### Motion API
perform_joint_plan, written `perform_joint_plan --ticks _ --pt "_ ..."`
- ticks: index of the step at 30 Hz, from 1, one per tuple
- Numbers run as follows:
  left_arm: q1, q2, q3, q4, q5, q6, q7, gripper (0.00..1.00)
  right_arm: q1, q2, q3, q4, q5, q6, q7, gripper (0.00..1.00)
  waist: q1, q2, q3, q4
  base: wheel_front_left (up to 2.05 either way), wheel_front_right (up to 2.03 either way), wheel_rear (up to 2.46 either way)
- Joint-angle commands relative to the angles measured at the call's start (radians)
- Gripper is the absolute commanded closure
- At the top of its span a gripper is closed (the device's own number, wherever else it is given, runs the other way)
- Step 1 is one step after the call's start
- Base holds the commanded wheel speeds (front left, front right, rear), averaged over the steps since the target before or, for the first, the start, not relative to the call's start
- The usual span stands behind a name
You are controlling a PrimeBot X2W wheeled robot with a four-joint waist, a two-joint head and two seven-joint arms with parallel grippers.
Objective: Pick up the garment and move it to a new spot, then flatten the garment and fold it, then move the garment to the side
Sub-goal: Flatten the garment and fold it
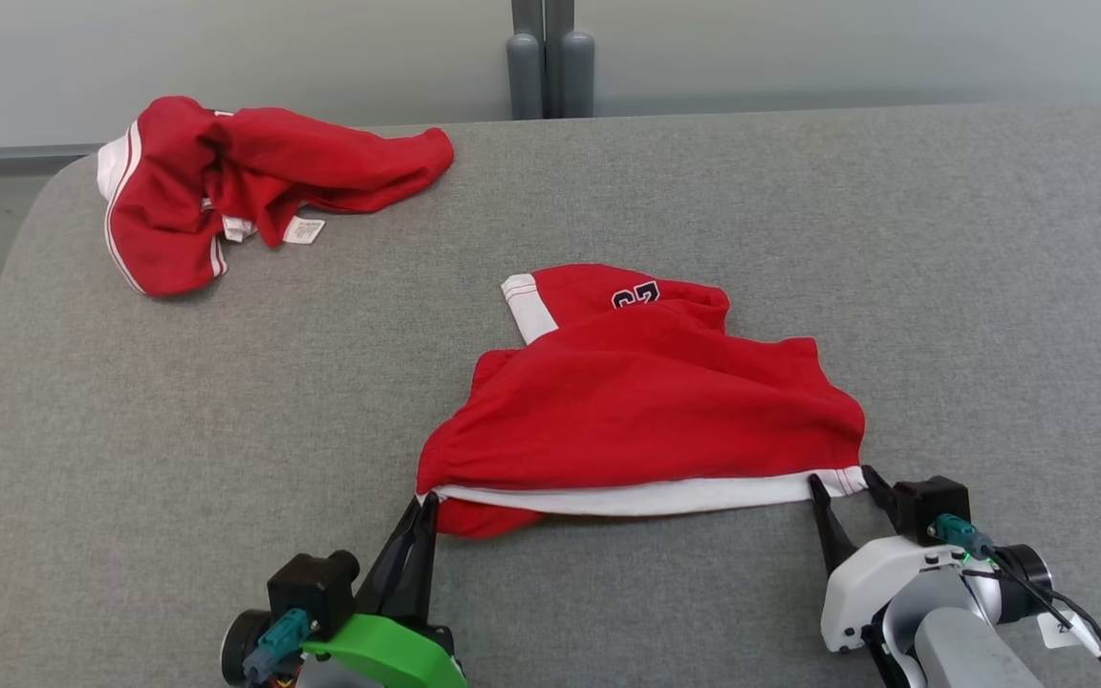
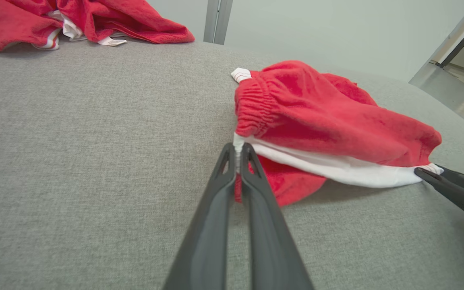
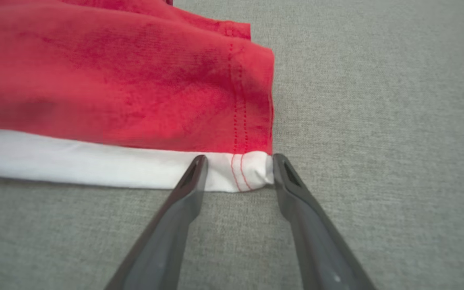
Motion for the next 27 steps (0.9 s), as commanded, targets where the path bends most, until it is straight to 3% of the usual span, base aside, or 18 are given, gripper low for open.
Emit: perform_joint_plan --ticks 1,2,5,8,18,27 --pt "-0.01 0.007 0.003 -0.002 -0.005 0.005 0.001 1.0 -0.009 -0.002 -0.001 0.022 -0.005 0.0 0.002 0.23 0.0 0.0 0.005 0.003 0.0 0.0 0.0" --pt "-0.012 0.007 0.002 -0.003 -0.005 0.006 0.001 1.0 -0.014 -0.002 -0.003 0.043 -0.005 0.0 0.002 0.41 0.0 0.0 0.007 0.004 0.0 0.0 0.0" --pt "-0.015 0.009 0.002 -0.004 -0.007 0.007 0.0 1.0 -0.025 -0.002 0.006 0.081 0.007 -0.001 0.005 0.65 0.0 0.0 0.012 0.004 0.0 0.0 0.0" --pt "-0.018 0.011 0.006 -0.006 -0.009 0.009 -0.003 1.0 -0.033 -0.003 0.008 0.074 0.024 -0.001 0.005 1.0 0.0 0.0 0.013 0.001 0.0 0.0 0.0" --pt "-0.032 -0.004 0.047 -0.072 -0.053 -0.003 -0.014 1.0 0.01 -0.003 0.062 -0.156 0.207 -0.001 0.001 1.0 0.0 0.0 -0.013 -0.033 0.0 0.0 0.0" --pt "-0.062 -0.015 0.089 -0.249 -0.155 -0.037 0.002 1.0 0.054 -0.039 0.083 -0.525 0.358 -0.001 0.064 1.0 0.0 0.0 -0.078 -0.066 0.0 0.0 0.0"
